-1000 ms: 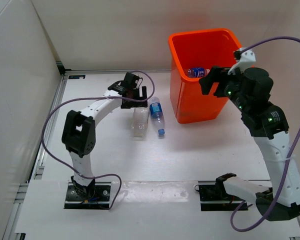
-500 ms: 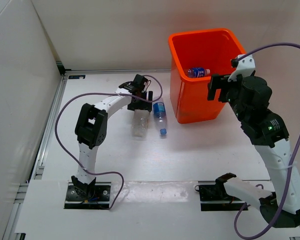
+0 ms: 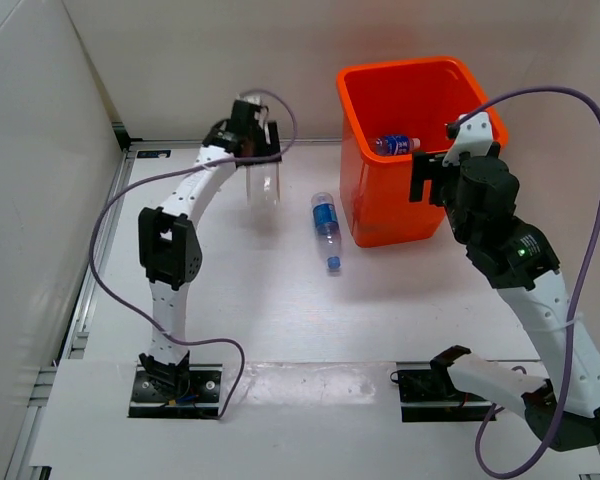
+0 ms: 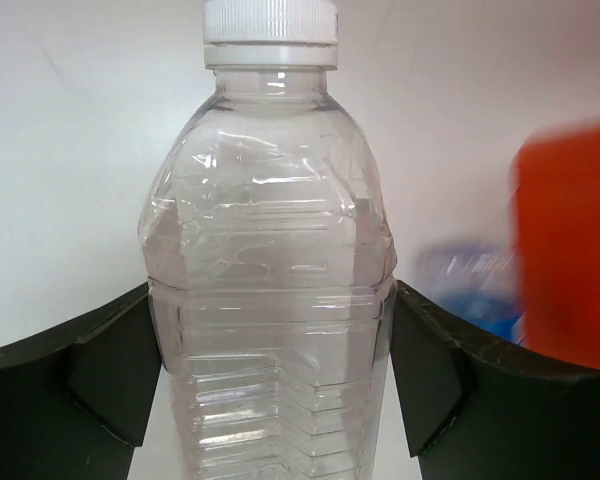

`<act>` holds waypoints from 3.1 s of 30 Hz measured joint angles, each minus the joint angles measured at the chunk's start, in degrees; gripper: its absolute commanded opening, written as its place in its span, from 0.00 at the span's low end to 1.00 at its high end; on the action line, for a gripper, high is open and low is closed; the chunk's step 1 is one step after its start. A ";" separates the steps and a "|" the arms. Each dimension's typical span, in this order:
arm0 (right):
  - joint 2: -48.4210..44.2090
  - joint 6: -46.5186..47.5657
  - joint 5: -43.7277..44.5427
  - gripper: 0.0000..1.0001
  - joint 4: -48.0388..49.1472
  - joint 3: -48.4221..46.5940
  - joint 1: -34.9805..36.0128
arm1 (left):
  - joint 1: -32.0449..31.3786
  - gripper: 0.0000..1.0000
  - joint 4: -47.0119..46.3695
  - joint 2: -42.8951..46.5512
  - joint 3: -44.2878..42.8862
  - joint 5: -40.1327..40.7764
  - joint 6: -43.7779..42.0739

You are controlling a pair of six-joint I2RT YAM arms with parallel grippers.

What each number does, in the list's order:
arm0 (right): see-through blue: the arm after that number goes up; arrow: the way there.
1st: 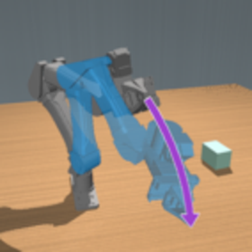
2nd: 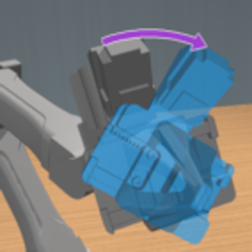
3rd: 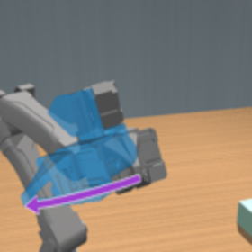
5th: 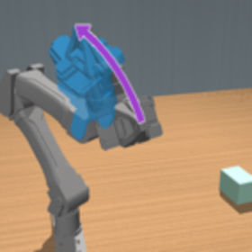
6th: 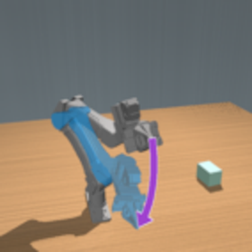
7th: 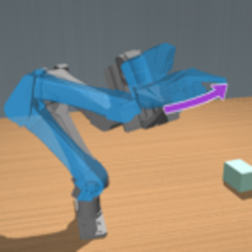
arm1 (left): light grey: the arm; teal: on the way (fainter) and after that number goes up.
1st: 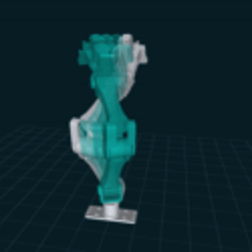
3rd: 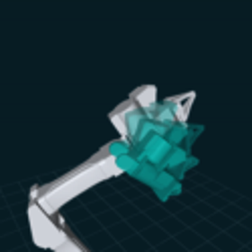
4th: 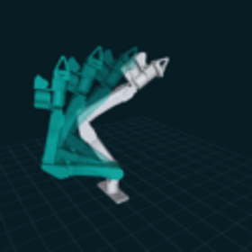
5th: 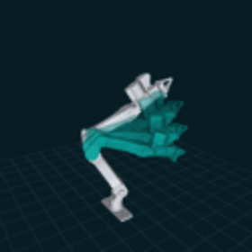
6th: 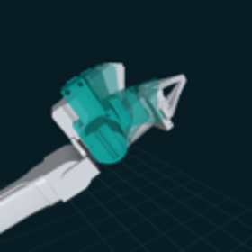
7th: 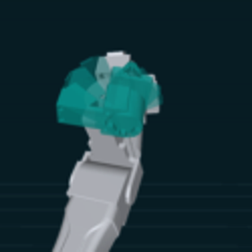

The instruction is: Put the plastic bottles in the bin

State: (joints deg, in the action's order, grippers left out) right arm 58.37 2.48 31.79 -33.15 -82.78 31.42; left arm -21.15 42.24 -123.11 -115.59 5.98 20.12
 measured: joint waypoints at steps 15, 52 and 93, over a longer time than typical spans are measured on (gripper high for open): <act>-2.75 -11.34 12.85 0.90 -2.86 2.03 -9.46 | 2.32 0.55 -25.64 1.33 -32.41 0.79 5.33; -4.66 -20.02 14.91 0.90 -8.52 5.07 -13.51 | -17.18 1.00 -34.91 -10.62 -36.09 -11.34 18.05; -5.42 -17.40 14.58 0.90 -4.39 9.60 -10.99 | -14.62 1.00 -37.68 -10.60 -32.52 -33.97 6.10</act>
State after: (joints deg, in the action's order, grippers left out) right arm 52.95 -14.92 46.37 -37.54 -73.19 20.43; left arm -35.77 4.56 -133.71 -148.11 -27.99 26.22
